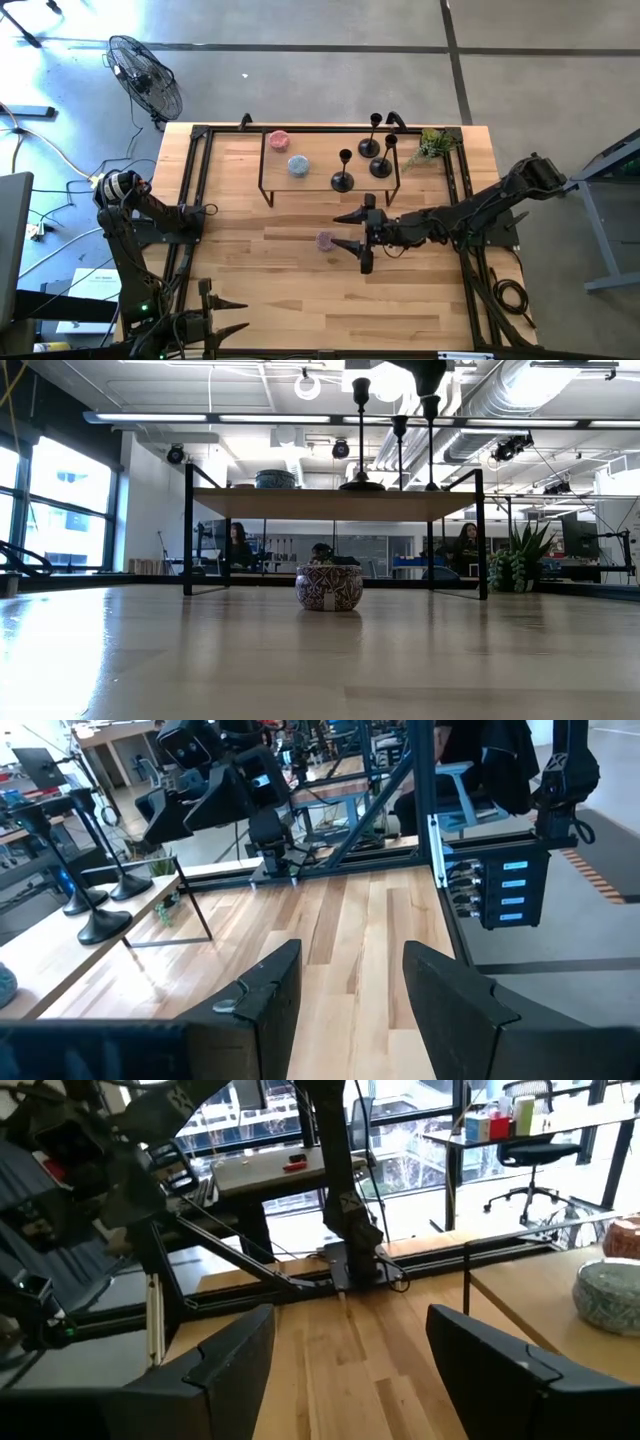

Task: Pick & Place candle stick holders
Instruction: Put the red patterned scented candle on the shelf

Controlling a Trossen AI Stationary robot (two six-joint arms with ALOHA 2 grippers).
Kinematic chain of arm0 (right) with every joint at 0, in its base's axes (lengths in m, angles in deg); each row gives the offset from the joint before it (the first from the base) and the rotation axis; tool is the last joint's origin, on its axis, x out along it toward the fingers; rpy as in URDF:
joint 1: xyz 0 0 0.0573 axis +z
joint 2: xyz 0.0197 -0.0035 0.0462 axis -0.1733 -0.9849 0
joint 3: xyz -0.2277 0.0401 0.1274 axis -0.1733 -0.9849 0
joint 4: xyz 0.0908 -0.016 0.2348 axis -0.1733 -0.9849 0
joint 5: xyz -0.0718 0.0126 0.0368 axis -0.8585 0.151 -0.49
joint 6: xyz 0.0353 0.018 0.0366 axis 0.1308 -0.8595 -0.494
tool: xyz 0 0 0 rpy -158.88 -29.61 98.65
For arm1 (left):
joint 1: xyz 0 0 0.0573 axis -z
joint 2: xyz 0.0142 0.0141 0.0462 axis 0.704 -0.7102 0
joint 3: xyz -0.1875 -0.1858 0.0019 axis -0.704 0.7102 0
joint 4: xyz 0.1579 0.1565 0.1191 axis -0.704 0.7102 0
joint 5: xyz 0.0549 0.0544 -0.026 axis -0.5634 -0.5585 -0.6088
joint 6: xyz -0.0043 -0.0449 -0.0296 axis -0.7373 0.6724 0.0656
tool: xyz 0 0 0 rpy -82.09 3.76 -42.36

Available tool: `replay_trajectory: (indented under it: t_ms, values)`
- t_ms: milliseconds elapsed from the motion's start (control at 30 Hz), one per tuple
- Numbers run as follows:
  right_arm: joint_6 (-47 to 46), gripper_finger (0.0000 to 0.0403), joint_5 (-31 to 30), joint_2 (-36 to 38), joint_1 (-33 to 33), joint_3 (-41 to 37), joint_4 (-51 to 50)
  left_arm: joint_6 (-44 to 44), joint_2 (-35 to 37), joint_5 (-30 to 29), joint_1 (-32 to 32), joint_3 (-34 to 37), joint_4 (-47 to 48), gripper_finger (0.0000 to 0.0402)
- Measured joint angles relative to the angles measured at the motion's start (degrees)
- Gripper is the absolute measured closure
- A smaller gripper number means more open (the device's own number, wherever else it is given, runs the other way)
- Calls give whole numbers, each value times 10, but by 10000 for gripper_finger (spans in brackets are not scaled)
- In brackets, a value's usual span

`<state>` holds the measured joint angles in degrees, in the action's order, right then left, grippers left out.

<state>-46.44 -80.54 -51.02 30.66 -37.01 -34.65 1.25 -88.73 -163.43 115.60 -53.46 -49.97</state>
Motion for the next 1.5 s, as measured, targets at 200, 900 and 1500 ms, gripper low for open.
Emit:
replay_trajectory:
  t_ms: [200,900,1500]
  values:
    - [-13,147,0,0,0,0,32,4,0,0,0,0,0,230]
    - [-58,147,-10,0,0,0,59,12,0,0,0,0,12,230]
    - [29,147,105,0,0,0,110,15,0,0,0,0,12,230]
